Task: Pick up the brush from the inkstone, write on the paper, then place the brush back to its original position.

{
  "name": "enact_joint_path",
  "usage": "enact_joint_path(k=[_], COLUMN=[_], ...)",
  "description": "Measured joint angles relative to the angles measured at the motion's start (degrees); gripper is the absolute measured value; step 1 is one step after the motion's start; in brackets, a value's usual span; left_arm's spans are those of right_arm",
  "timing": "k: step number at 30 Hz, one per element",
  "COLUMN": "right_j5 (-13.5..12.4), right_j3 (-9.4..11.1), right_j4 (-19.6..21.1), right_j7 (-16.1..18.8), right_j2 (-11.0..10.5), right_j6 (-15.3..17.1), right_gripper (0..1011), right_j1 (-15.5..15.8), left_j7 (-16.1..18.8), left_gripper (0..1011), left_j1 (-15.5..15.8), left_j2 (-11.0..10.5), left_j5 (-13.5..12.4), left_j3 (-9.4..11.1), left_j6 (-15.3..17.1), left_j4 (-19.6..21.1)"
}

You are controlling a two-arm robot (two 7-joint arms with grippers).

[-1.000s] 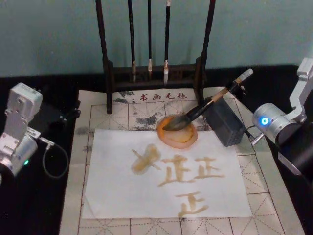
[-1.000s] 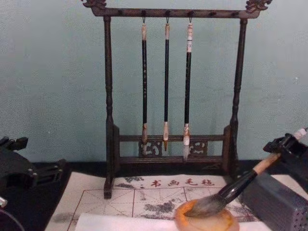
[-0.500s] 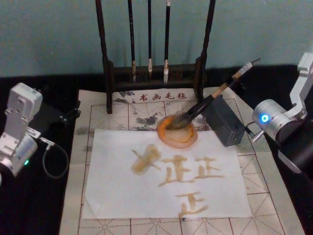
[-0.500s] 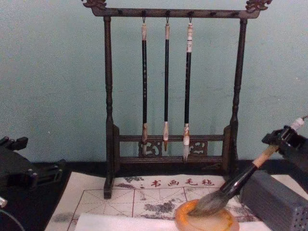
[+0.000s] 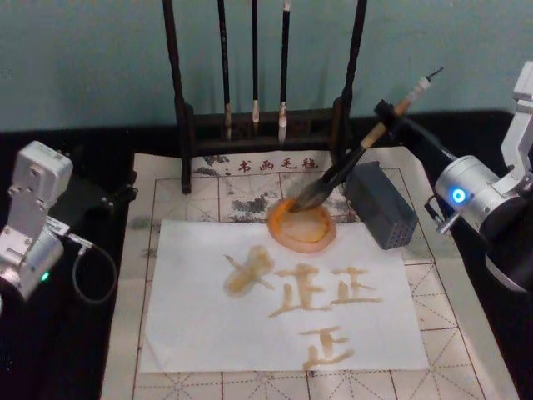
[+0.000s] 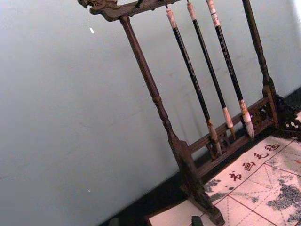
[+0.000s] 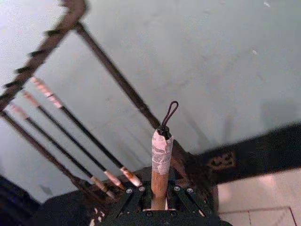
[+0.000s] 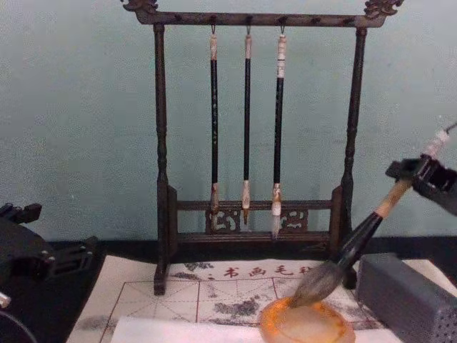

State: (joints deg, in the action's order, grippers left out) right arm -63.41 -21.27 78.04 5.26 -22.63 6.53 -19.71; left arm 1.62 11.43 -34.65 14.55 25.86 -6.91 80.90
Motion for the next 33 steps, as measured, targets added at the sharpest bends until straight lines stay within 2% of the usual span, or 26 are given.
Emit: enact_joint_path(k=[3,10,16,27,33], right_j5=[2.91,6.86,11.19,15.93,17.11], right_j3=[-0.51,-0.79,-1.06,-0.55,0.27], right_j4=[1.80,4.39,7.39,11.31,13.08], right_j7=[1.77,4.79,9.55,15.82,18.91], right_j2=[-1.30,-3.29,-6.13,-9.80,-11.45], right_j6=[-1.40,-3.59,-6.46,-10.23,-11.32], right_gripper=[189,189,189,189,189], right_j1=[0.58,1.64,3.21,5.71,7.25], left_j7=[0.00,0.00,0.00,0.00,0.00], left_gripper=[1001,1001,1001,1001,1001], left_j1=[0.00,0.00,0.00,0.00,0.00], left_j2=[0.00,0.00,0.00,0.00,0.00], left_j5=[0.00,0.00,0.00,0.00,0.00], left_j3=[0.00,0.00,0.00,0.00,0.00], left_j6=[0.00,0.00,0.00,0.00,0.00], left_j4=[0.00,0.00,0.00,0.00,0.00])
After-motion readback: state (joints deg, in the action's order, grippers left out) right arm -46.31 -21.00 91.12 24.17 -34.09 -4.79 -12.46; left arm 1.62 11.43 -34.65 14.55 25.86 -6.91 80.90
